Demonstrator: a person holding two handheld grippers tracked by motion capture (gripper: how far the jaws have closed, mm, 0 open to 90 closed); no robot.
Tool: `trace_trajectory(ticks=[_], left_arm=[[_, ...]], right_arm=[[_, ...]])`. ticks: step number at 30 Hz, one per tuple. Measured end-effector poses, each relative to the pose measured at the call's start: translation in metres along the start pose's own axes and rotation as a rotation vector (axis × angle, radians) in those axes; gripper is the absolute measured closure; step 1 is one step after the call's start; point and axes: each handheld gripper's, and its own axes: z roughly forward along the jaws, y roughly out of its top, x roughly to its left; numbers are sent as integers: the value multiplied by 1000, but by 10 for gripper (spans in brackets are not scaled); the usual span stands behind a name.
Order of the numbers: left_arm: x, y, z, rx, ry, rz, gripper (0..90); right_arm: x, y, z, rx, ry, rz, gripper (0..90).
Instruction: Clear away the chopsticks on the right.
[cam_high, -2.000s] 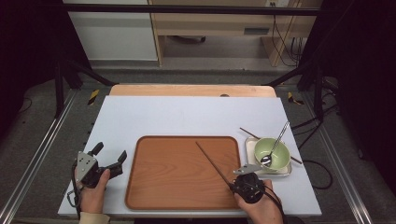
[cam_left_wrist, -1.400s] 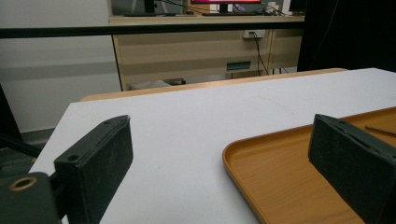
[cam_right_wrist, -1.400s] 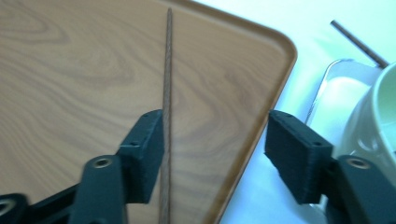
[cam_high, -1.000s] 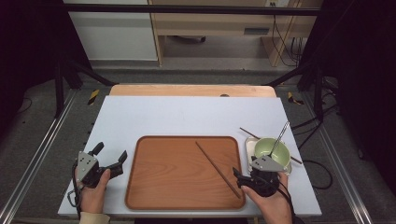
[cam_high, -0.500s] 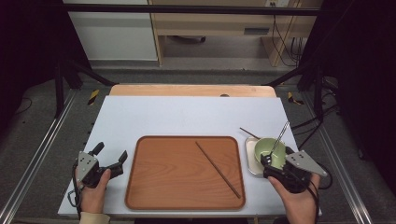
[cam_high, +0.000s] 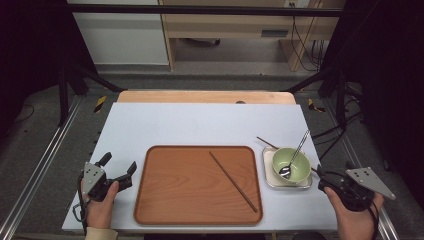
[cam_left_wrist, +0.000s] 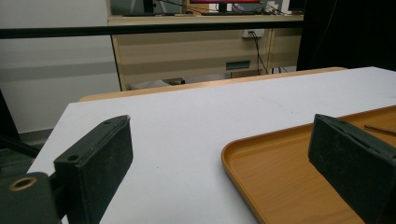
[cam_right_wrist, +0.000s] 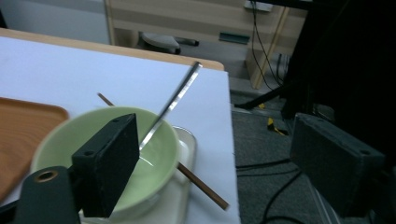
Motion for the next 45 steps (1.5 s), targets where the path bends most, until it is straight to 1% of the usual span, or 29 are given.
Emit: trace_trajectory(ticks=[2,4,6,7,8,9,10,11,13,15,18,20,22,25,26,27,28,31,32,36,38,41,42,43,45], left_arm=[[0,0,0,1,-1,0,61],[-1,0,0,2,0,4,61],[-2,0,0,3,0,10,61],[-2,0,0,4,0,14,61],[-3,0,0,5,1,16,61],[-3,0,0,6,1,18,61],[-3,0,0,5,2,20,61],[-3,0,-1,6,4,19,61],[-2,0,-1,6,7,18,61],[-2,0,-1,8,10,19,62],[-2,-1,0,12,10,22,62],[-3,-1,0,13,9,24,62],[-3,-1,1,18,8,33,63],[-3,-1,1,20,8,31,64],[-3,-1,2,20,9,31,64],[-3,-1,1,19,8,31,64],[-3,-1,1,18,8,31,65],[-3,-2,1,19,8,30,65],[-3,-2,1,19,8,30,65],[-3,-2,2,20,6,32,67],[-4,-2,2,22,6,34,68],[-4,-2,2,24,6,32,68],[-4,-2,2,24,5,33,68],[-4,-2,2,24,5,32,69],[-3,-2,3,24,4,31,68]], right_arm=[[-7,-5,1,27,-7,5,223],[-13,-13,5,73,4,3,288],[-19,-20,13,126,22,-5,348],[-23,-22,18,142,34,-22,376],[-26,-23,23,166,56,-23,391],[-29,-23,27,184,97,-13,410],[-32,-22,31,194,136,-17,436],[-34,-21,35,219,150,-53,453],[-39,-18,43,268,159,-156,491],[-45,-15,50,314,207,-209,514],[-48,-12,60,378,256,-285,536],[-48,-10,65,408,294,-314,559],[-47,-11,72,434,318,-338,573],[-46,-15,80,462,344,-347,598],[-46,-17,83,465,357,-345,600],[-45,-20,84,476,362,-331,604],[-46,-23,86,473,370,-339,604],[-49,-30,89,468,377,-311,604],[-50,-32,90,468,377,-292,604],[-55,-37,94,451,393,-264,611],[-56,-37,95,455,395,-250,624],[-55,-37,97,449,413,-248,640],[-55,-37,97,453,418,-256,644],[-54,-36,97,453,424,-250,647],[-52,-36,98,455,436,-255,663]])
